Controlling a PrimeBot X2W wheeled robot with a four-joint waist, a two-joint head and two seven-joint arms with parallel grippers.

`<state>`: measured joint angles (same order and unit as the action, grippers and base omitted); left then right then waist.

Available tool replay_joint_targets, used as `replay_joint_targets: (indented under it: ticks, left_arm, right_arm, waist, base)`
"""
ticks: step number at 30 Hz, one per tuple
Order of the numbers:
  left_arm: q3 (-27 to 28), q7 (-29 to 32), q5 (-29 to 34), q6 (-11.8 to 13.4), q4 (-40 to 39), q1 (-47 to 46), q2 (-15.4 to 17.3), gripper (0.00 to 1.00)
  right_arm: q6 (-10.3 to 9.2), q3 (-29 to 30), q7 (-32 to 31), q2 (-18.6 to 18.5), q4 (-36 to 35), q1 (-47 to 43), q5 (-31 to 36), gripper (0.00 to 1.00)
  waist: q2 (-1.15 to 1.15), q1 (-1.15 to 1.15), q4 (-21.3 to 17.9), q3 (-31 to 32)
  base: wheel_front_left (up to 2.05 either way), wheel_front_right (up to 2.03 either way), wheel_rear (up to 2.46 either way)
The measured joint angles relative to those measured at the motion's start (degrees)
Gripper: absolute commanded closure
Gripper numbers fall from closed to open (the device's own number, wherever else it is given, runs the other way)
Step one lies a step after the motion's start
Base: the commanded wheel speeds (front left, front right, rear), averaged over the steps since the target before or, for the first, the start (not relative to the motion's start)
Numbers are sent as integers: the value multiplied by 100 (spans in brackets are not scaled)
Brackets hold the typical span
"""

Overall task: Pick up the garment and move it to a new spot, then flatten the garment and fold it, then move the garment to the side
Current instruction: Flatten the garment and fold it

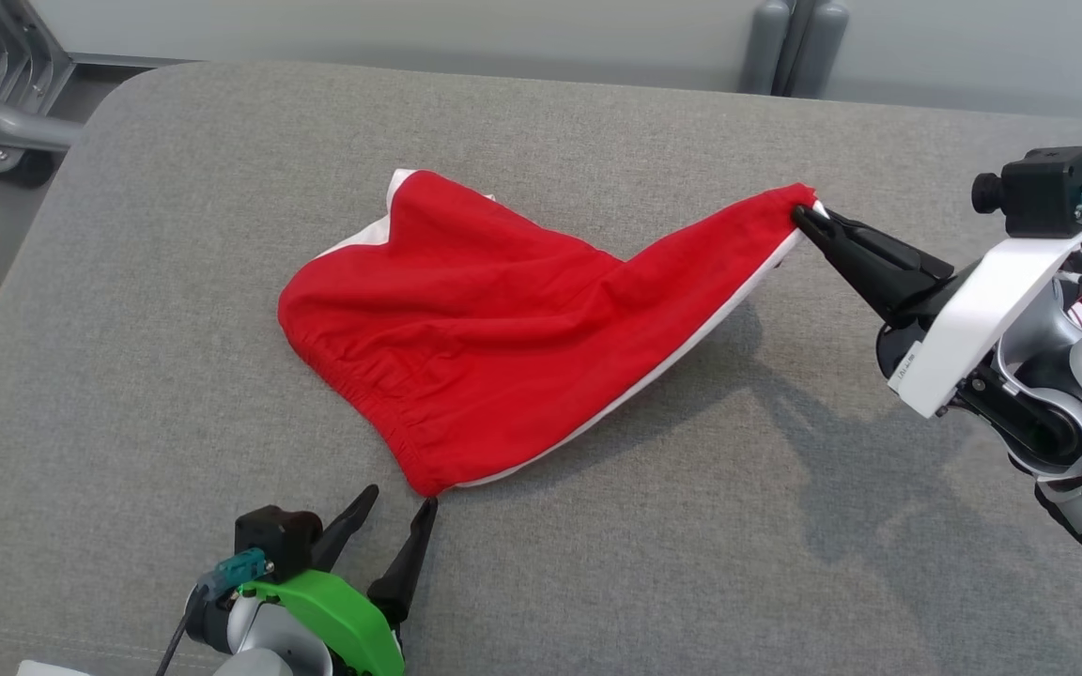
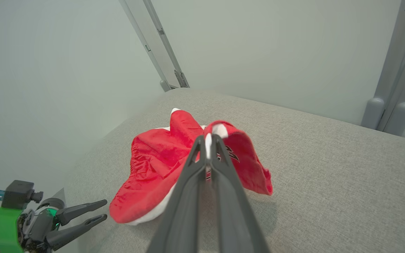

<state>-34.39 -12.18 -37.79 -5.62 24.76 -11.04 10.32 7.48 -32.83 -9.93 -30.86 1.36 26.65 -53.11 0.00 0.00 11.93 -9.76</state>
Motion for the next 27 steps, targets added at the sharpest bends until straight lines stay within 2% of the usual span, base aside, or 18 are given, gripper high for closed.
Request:
replay_joint_targets:
  ticks: [6, 17, 27]
  left_arm:
    - [25, -36, -42, -24, 323, -16, -88, 0]
    - [-181, -105, -94, -126, 620, -460, -533, 0]
    - [-301, -157, -93, -146, 968, -593, -546, 1]
  right_arm:
    - [-20, 91, -188, -136, -158, 74, -42, 100]
    - [-103, 182, -383, -244, -407, 142, -101, 100]
    - [-207, 224, -477, -269, -548, 143, -194, 100]
  waist:
    - [0, 0, -72, -66]
    - [0, 0, -91, -237]
    - [0, 0, -120, -292]
  base:
    - [0, 0, 0]
    - [0, 0, 0]
    - [0, 0, 0]
